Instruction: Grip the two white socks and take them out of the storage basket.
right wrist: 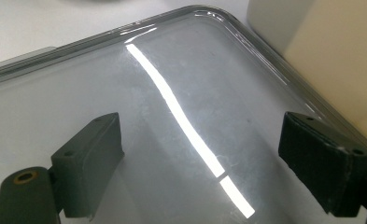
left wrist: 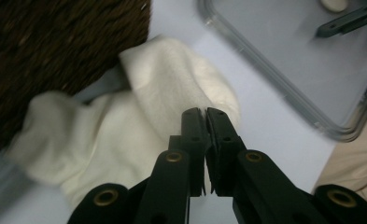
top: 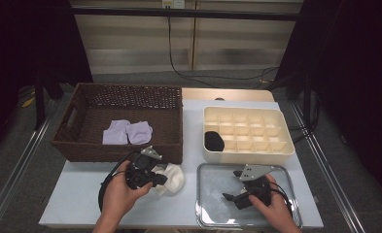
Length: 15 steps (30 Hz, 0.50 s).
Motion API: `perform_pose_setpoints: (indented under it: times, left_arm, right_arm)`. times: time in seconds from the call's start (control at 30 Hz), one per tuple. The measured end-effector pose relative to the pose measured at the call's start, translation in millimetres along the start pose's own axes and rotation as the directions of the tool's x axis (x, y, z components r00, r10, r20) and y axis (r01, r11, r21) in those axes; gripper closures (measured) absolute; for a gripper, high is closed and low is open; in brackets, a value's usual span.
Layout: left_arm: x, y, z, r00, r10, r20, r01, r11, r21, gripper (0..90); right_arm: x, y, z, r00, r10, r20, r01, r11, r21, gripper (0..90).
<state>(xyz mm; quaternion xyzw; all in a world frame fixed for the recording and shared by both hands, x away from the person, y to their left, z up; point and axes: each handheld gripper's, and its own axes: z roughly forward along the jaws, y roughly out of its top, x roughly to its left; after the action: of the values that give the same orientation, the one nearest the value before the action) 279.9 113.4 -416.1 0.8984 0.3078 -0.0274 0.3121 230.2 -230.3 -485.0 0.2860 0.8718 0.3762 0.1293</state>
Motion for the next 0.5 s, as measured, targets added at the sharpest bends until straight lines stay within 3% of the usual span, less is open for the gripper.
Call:
perform_pose_setpoints:
  times: [0.17, 0.23, 0.43, 0.5]
  left_arm:
    - [-2.7, 13.7, 9.8, 0.9988, 0.047, -0.012, -0.047, 0.9989, -0.002, 86.3]
    - [-4.7, 17.4, 14.0, 0.9989, 0.047, 0.005, -0.047, 0.9987, 0.016, 86.3]
    - [-9.4, 30.3, 30.3, 0.9942, 0.096, 0.049, -0.097, 0.9949, 0.025, 85.2]
    - [-10.5, 33.5, 36.0, 0.994, 0.092, 0.06, -0.094, 0.9951, 0.031, 84.9]
  right_arm:
    - [1.0, -0.1, -0.4, 1.0, 0.008, 0.006, -0.008, 1.0, 0.002, 12.8]
    - [0.6, 0.2, -0.2, 0.9999, 0.012, 0.003, -0.012, 1.0, 0.004, 12.8]
    - [0.9, 0.5, -0.2, 0.9999, 0.009, 0.005, -0.009, 1.0, 0.006, 12.4]
    - [0.5, 0.7, 0.2, 1.0, 0.007, 0.001, -0.007, 1.0, 0.005, 12.3]
